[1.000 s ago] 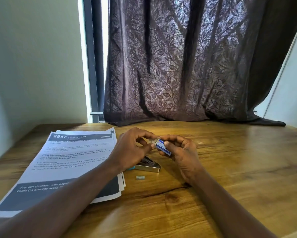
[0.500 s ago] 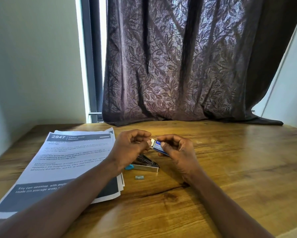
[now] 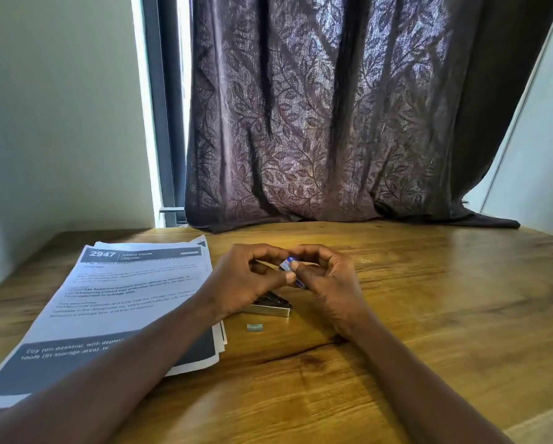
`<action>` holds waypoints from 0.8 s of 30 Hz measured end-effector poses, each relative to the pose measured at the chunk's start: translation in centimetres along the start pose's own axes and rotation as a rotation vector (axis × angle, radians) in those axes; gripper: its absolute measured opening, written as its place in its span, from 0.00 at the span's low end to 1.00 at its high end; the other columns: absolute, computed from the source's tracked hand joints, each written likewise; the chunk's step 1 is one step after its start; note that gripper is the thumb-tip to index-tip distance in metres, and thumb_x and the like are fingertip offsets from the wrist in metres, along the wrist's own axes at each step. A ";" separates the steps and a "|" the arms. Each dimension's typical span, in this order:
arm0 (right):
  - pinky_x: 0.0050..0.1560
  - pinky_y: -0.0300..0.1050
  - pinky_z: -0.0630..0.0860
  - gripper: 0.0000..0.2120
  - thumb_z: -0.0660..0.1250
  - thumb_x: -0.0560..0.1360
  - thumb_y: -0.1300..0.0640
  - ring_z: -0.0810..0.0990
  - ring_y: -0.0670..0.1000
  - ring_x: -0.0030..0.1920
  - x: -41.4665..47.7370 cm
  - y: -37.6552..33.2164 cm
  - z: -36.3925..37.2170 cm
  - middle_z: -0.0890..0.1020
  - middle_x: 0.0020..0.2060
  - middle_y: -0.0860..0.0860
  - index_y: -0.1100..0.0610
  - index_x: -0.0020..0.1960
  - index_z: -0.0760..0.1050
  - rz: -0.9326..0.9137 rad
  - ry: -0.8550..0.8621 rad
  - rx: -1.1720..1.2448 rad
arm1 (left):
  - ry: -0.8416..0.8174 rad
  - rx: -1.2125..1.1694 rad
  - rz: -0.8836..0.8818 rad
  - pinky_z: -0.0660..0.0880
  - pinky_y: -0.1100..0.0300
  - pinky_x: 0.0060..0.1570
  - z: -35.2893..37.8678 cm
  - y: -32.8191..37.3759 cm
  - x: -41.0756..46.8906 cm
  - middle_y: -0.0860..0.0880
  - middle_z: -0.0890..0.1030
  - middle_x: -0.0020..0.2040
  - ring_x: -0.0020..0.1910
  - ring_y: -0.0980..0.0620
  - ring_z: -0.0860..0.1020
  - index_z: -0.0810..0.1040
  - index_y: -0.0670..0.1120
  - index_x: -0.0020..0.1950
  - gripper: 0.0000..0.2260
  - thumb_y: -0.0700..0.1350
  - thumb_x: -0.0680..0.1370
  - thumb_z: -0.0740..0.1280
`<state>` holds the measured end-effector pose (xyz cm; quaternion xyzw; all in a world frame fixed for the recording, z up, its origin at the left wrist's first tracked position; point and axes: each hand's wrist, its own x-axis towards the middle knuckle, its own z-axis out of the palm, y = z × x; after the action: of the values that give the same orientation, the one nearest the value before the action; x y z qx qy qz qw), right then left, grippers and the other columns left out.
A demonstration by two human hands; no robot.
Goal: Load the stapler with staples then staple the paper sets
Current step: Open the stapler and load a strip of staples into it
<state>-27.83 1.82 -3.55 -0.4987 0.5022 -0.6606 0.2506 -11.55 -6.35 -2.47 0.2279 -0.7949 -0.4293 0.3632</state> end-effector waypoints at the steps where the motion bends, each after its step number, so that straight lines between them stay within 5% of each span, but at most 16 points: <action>1: 0.45 0.40 0.83 0.10 0.72 0.75 0.68 0.87 0.49 0.45 0.0 -0.1 0.0 0.86 0.50 0.58 0.64 0.56 0.80 0.003 0.002 0.009 | 0.003 0.068 0.023 0.82 0.60 0.47 0.2 0.1 -0.1 0.57 0.87 0.47 0.45 0.57 0.85 0.85 0.52 0.59 0.17 0.48 0.71 0.80; 6: 0.49 0.45 0.84 0.12 0.73 0.75 0.65 0.86 0.53 0.53 0.0 0.0 0.0 0.85 0.54 0.56 0.60 0.59 0.80 0.035 0.001 0.033 | 0.140 0.446 0.170 0.80 0.58 0.48 1.0 0.5 -0.4 0.59 0.82 0.55 0.48 0.61 0.80 0.80 0.56 0.66 0.25 0.58 0.70 0.78; 12: 0.50 0.48 0.83 0.11 0.69 0.78 0.66 0.86 0.51 0.50 0.1 0.1 -0.7 0.87 0.52 0.55 0.58 0.58 0.83 0.128 0.004 0.092 | 0.121 0.560 0.230 0.73 0.66 0.47 0.7 0.6 -0.7 0.58 0.81 0.58 0.52 0.61 0.78 0.73 0.56 0.72 0.27 0.59 0.74 0.74; 14: 0.50 0.47 0.84 0.12 0.70 0.77 0.68 0.86 0.48 0.48 0.2 0.4 -1.0 0.87 0.51 0.53 0.57 0.57 0.83 0.122 0.048 -0.043 | 0.090 0.589 0.222 0.76 0.55 0.59 0.6 0.2 -0.3 0.56 0.79 0.65 0.62 0.58 0.75 0.73 0.57 0.72 0.26 0.60 0.75 0.72; 17: 0.48 0.40 0.83 0.10 0.71 0.77 0.62 0.85 0.42 0.46 0.6 1.5 -1.8 0.87 0.48 0.46 0.51 0.56 0.84 0.089 0.136 -0.463 | 0.034 0.646 0.152 0.67 0.46 0.73 0.0 0.1 -0.1 0.54 0.67 0.77 0.76 0.53 0.63 0.74 0.58 0.70 0.25 0.62 0.75 0.71; 19: 0.50 0.36 0.80 0.09 0.71 0.78 0.58 0.83 0.41 0.49 0.8 1.6 -1.8 0.86 0.48 0.43 0.50 0.55 0.85 0.092 0.137 -0.621 | 0.022 0.690 0.125 0.64 0.44 0.75 -0.7 0.2 -0.2 0.53 0.64 0.79 0.78 0.51 0.60 0.75 0.58 0.69 0.24 0.61 0.75 0.72; 24: 0.57 0.46 0.77 0.11 0.66 0.80 0.50 0.81 0.47 0.55 0.7 1.4 -1.2 0.85 0.55 0.44 0.46 0.59 0.83 0.087 0.058 -0.969 | -0.058 0.802 0.063 0.64 0.41 0.75 -2.8 0.7 -1.2 0.53 0.62 0.80 0.79 0.49 0.59 0.76 0.58 0.69 0.22 0.59 0.76 0.72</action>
<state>-29.39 1.20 -4.52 -0.5181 0.7789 -0.3534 0.0031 -8.65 -6.60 -1.36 0.3151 -0.9158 -0.0801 0.2357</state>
